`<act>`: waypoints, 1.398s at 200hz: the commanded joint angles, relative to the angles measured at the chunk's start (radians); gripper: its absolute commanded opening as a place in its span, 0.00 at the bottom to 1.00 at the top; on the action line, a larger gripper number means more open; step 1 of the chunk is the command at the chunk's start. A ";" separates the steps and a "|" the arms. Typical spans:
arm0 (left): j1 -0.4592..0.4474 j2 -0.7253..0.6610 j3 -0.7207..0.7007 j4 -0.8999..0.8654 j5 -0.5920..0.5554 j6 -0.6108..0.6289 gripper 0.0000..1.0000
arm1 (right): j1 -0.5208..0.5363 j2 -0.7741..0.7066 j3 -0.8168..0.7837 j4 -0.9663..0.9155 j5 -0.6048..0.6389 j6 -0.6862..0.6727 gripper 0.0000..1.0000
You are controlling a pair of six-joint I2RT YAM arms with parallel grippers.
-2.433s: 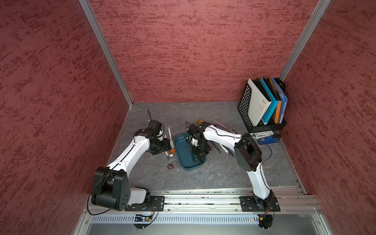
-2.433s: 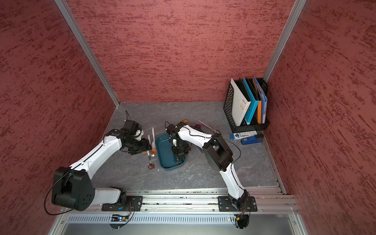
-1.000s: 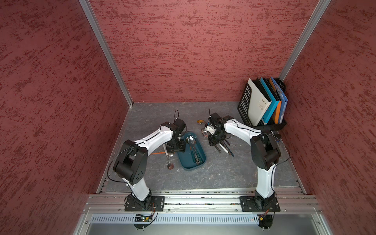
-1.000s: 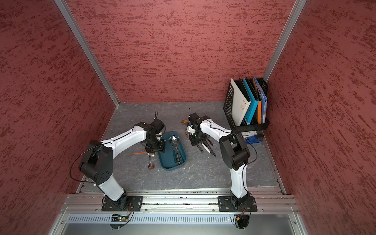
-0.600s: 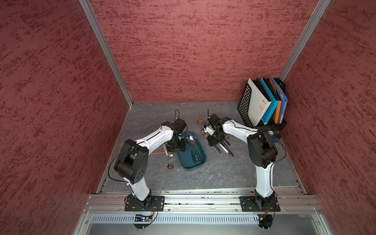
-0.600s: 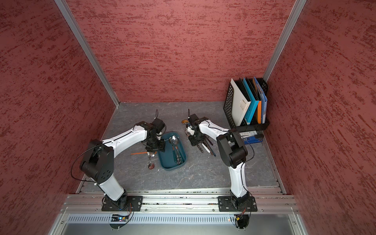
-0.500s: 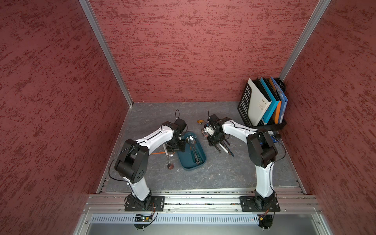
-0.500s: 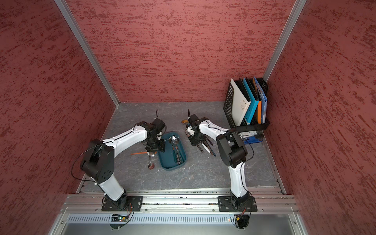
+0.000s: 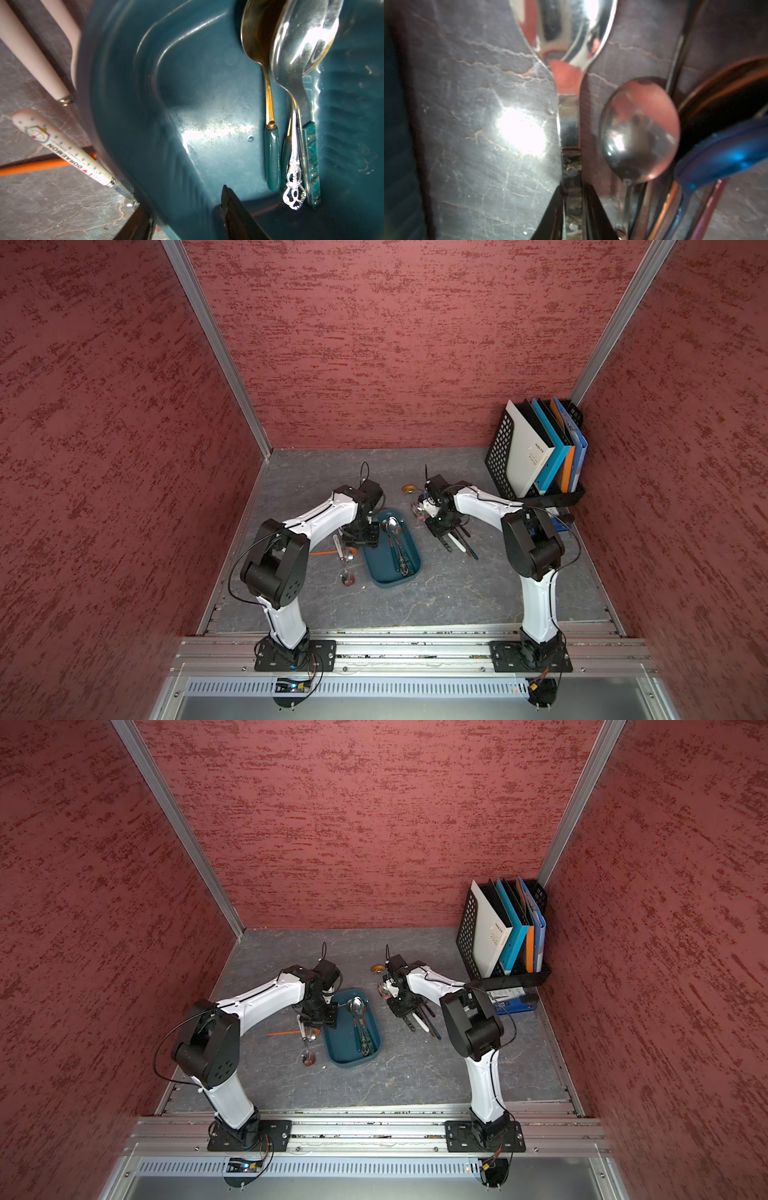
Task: Put the spoon into the storage box
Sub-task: Pick up the spoon from the center of the board.
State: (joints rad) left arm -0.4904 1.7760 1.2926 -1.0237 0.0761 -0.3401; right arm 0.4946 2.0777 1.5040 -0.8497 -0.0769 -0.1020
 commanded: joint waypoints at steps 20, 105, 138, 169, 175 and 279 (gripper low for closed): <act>-0.005 0.029 0.028 0.021 0.011 0.019 0.52 | -0.001 0.020 -0.041 0.008 -0.002 0.002 0.11; 0.010 0.036 0.032 0.083 0.092 -0.016 0.52 | 0.001 -0.064 0.001 -0.034 -0.017 0.053 0.03; 0.010 0.015 0.019 0.102 0.110 -0.027 0.52 | 0.001 -0.118 0.024 -0.072 -0.034 0.086 0.02; 0.020 -0.029 -0.018 0.131 0.127 -0.043 0.58 | 0.001 -0.170 0.041 -0.105 -0.058 0.125 0.02; 0.024 -0.041 -0.026 0.138 0.132 -0.044 0.60 | 0.001 -0.179 0.043 -0.111 -0.060 0.134 0.01; 0.169 -0.313 -0.210 0.205 0.197 -0.053 0.69 | 0.123 -0.232 0.171 -0.258 -0.071 0.306 0.02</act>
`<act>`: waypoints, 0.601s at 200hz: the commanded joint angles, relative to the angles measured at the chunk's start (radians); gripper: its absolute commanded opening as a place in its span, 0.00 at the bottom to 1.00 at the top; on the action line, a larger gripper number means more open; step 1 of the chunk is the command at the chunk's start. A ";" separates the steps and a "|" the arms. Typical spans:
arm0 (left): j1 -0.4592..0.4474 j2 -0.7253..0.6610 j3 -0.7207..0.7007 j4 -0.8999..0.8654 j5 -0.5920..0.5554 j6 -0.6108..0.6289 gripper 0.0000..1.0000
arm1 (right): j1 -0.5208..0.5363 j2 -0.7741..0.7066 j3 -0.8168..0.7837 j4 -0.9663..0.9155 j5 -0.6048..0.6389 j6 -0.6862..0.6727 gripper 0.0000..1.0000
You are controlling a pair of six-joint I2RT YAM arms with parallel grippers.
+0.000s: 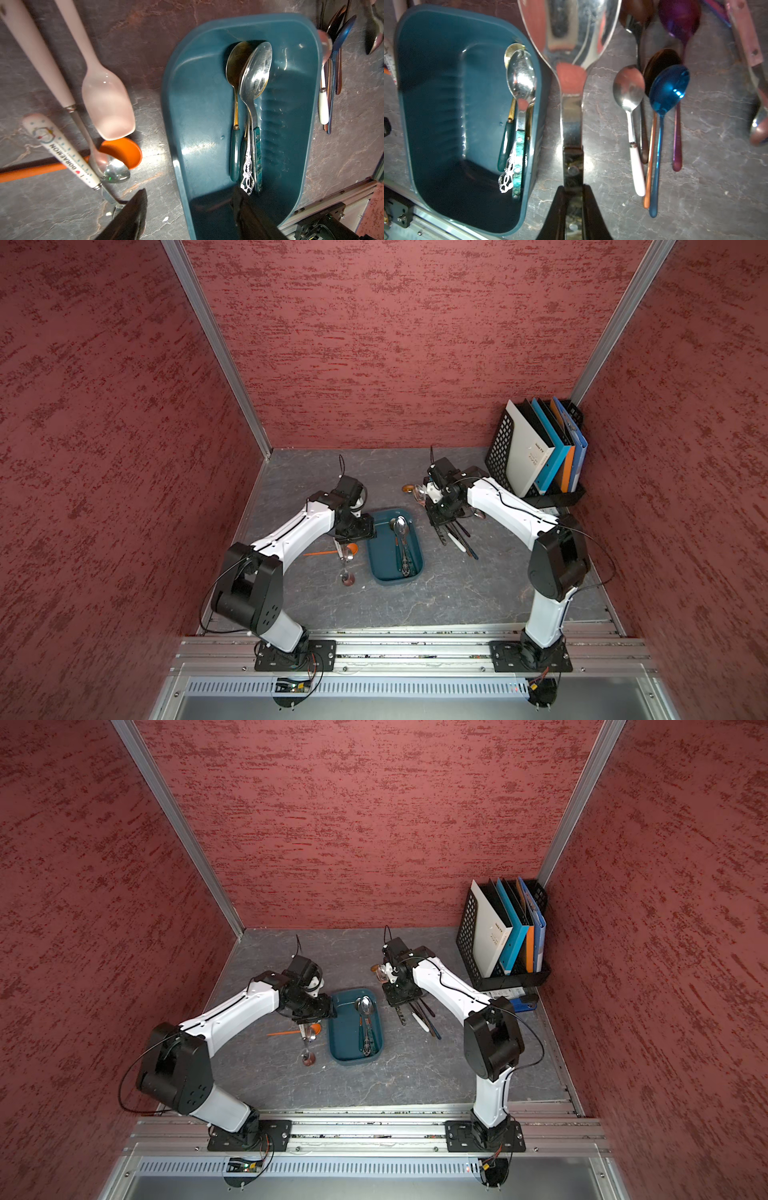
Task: Put the spoon into the storage box
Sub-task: Pick up the spoon from the center of the board, then place the spoon in the storage box.
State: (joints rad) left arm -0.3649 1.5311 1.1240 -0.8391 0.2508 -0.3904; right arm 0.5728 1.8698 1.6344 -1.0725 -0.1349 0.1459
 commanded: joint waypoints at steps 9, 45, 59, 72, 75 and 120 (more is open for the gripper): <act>0.059 -0.095 -0.058 0.014 0.024 0.004 0.69 | 0.062 -0.015 0.045 -0.034 -0.011 0.071 0.02; 0.107 -0.168 -0.113 -0.010 0.028 0.028 0.69 | 0.116 0.028 0.047 -0.027 -0.011 0.112 0.02; 0.115 -0.185 -0.131 -0.009 0.030 0.032 0.69 | 0.136 0.043 0.048 -0.024 -0.015 0.122 0.02; 0.118 -0.194 -0.142 -0.008 0.031 0.036 0.69 | 0.152 0.056 0.049 -0.024 -0.014 0.133 0.02; 0.119 -0.196 -0.145 -0.008 0.032 0.037 0.69 | 0.153 0.059 0.048 -0.024 -0.014 0.134 0.02; 0.123 -0.203 -0.159 -0.003 0.041 0.048 0.69 | 0.173 0.092 0.047 -0.021 -0.022 0.178 0.02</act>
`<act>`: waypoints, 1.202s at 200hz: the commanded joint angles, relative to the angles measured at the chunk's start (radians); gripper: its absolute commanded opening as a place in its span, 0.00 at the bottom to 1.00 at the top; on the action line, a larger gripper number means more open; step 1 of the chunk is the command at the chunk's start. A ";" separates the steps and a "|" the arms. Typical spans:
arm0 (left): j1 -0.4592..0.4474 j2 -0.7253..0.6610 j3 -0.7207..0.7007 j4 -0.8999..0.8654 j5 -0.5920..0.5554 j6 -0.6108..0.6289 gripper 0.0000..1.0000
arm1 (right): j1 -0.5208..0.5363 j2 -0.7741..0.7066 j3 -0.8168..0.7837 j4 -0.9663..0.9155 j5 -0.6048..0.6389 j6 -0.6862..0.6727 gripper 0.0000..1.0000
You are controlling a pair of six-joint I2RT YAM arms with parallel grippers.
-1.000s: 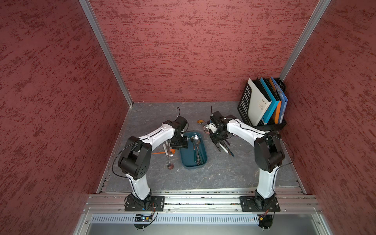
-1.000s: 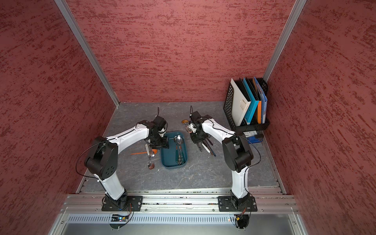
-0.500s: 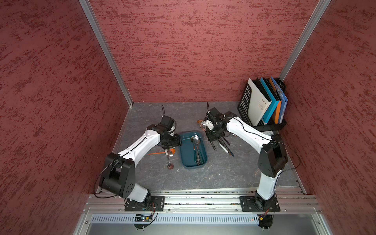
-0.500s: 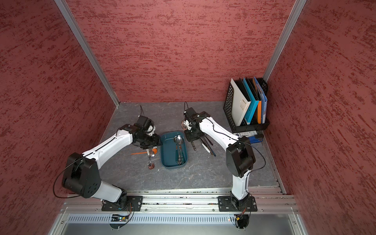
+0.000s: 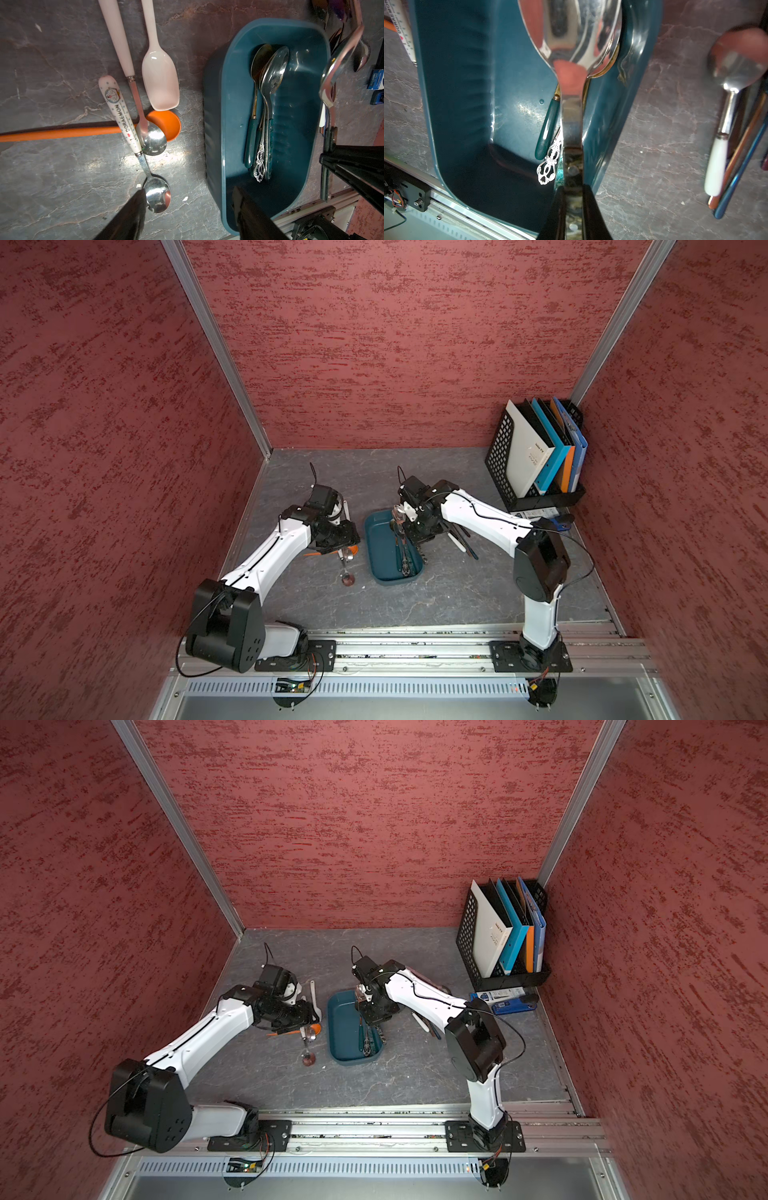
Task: Put the spoon into the storage box
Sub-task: Place the spoon in the storage box.
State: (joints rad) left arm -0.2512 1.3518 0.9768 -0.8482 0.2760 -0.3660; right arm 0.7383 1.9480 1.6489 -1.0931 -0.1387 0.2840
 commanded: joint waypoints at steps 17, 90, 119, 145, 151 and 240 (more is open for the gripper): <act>0.009 -0.029 -0.016 0.008 0.015 0.029 0.69 | 0.009 0.030 0.037 0.006 -0.025 0.059 0.02; 0.024 -0.034 -0.040 0.008 0.021 0.050 0.70 | 0.009 0.116 0.090 -0.016 -0.026 0.089 0.02; 0.026 -0.029 -0.042 0.009 0.025 0.054 0.70 | 0.009 0.148 0.110 -0.044 -0.031 0.092 0.02; 0.027 -0.029 -0.044 0.009 0.025 0.054 0.70 | 0.009 0.163 0.111 -0.056 -0.036 0.102 0.02; 0.027 -0.027 -0.044 0.008 0.025 0.054 0.69 | 0.010 0.166 0.108 -0.057 -0.038 0.102 0.03; 0.029 -0.008 -0.037 0.004 0.021 0.054 0.70 | 0.006 0.209 0.086 -0.046 -0.042 0.102 0.05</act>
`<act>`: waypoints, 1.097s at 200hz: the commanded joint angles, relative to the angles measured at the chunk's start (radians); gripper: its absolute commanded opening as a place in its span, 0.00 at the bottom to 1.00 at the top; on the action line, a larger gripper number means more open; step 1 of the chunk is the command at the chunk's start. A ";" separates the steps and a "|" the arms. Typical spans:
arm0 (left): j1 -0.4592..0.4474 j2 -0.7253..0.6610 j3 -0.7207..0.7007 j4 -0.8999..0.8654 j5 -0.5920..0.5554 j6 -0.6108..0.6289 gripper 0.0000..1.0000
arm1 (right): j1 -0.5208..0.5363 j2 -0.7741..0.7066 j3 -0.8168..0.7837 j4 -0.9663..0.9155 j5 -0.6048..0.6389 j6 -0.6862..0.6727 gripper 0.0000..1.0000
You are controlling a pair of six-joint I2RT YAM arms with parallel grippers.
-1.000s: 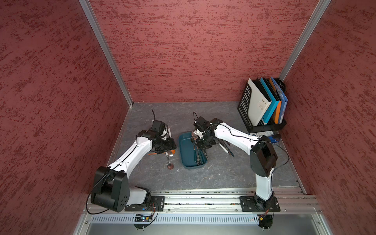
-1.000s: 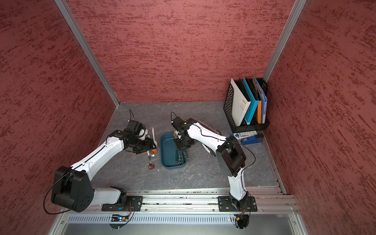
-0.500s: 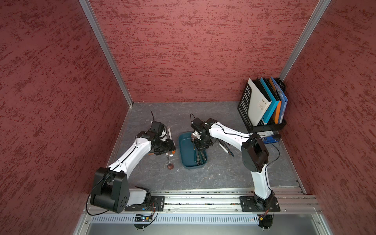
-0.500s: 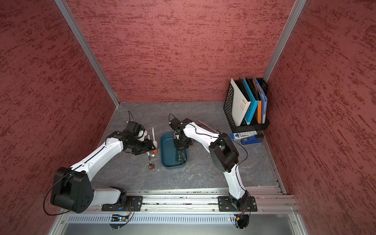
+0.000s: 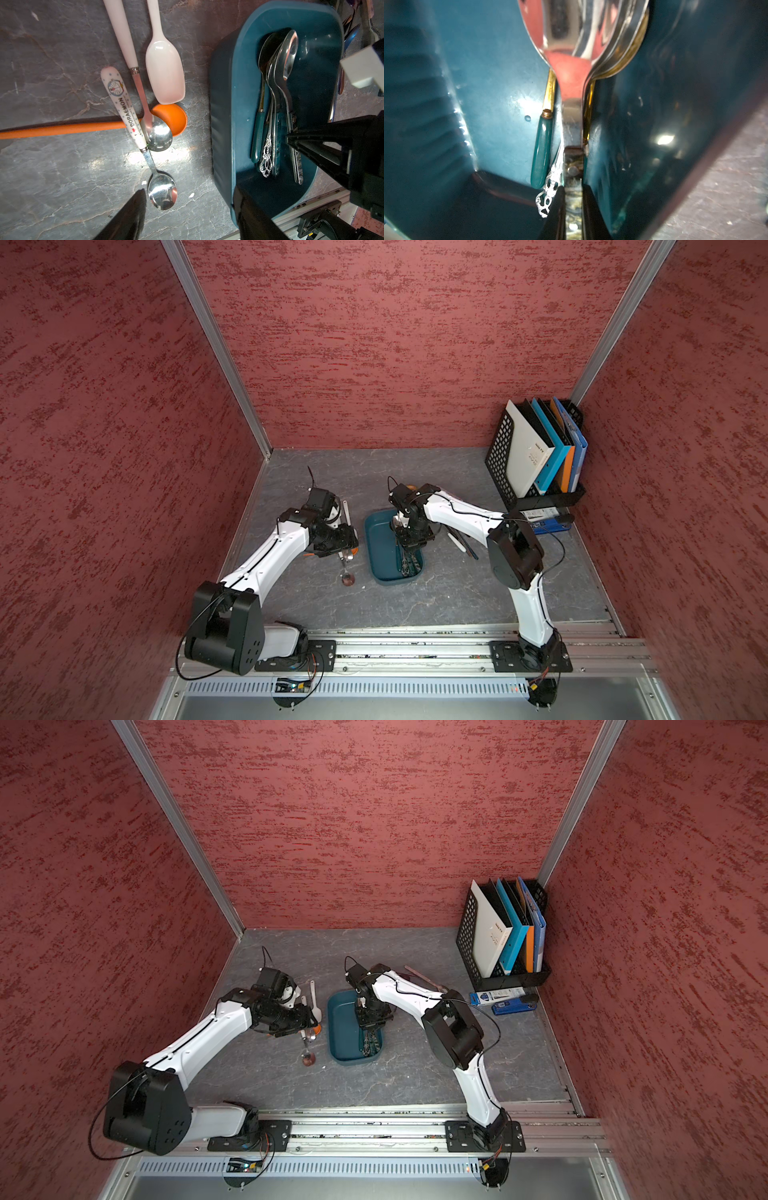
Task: Put the spoon into the storage box
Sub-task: Place the spoon in the storage box.
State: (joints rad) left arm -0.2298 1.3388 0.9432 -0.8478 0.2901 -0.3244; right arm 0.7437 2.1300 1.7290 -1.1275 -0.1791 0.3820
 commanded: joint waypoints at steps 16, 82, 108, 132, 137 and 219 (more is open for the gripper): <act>0.007 0.008 -0.002 0.000 0.004 0.011 0.70 | 0.000 0.038 -0.004 -0.008 -0.002 0.000 0.05; 0.006 0.026 0.035 -0.029 -0.011 0.010 0.70 | 0.001 0.037 -0.023 0.010 0.000 -0.007 0.13; 0.003 0.040 0.062 -0.046 -0.025 0.014 0.70 | 0.000 0.001 -0.027 0.005 0.036 -0.015 0.24; -0.010 0.062 0.093 -0.064 -0.044 0.016 0.70 | 0.002 -0.049 -0.031 0.014 0.063 -0.040 0.32; -0.013 0.067 0.099 -0.066 -0.048 0.016 0.70 | 0.001 -0.059 -0.029 0.015 0.065 -0.049 0.33; -0.147 0.220 0.225 -0.114 -0.109 -0.014 0.71 | -0.016 -0.202 0.030 0.005 0.131 -0.227 0.39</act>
State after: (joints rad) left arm -0.3347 1.5135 1.1213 -0.9356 0.2111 -0.3260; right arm 0.7425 1.9938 1.7180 -1.1130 -0.1158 0.2531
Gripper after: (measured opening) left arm 0.707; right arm 0.390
